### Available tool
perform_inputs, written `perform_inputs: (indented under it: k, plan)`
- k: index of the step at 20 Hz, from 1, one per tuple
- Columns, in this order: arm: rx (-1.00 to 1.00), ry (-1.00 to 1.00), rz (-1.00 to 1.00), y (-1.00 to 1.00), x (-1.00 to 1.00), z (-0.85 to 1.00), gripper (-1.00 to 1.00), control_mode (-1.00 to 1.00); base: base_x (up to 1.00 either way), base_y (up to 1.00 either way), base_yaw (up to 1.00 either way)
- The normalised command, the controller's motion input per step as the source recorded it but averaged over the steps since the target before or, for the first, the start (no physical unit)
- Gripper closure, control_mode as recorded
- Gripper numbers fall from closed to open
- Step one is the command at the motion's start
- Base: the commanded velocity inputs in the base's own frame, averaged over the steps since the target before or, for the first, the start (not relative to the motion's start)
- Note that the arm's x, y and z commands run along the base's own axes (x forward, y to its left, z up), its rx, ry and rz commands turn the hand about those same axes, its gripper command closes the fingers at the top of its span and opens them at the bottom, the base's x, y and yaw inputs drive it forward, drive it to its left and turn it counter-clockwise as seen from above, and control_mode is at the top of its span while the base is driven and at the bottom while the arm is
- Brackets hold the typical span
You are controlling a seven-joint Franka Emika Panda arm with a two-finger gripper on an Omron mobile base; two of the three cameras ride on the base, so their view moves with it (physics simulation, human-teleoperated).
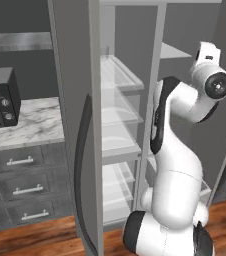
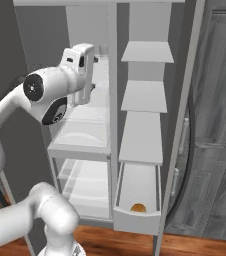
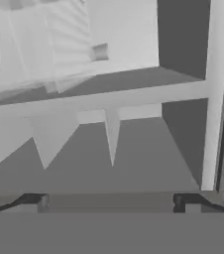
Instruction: Take the potato and orange from the fridge shelf and place them in the freezer drawer to begin freezing them.
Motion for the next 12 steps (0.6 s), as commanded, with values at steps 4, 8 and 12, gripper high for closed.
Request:
perform_inputs:
  k: [4, 8, 12]
  plan:
    - [0.0, 0.3, 0.65, 0.47, -0.23, 0.43, -1.0, -1.0, 0.0, 0.0, 0.0]
    - [-0.06, 0.01, 0.28, 0.15, -0.09, -0.33, -1.0, -1.0, 0.0, 0.0, 0.0]
    - [-0.34, -0.01, 0.54, 0.02, 0.01, -0.86, -1.0, -1.0, 0.0, 0.0, 0.0]
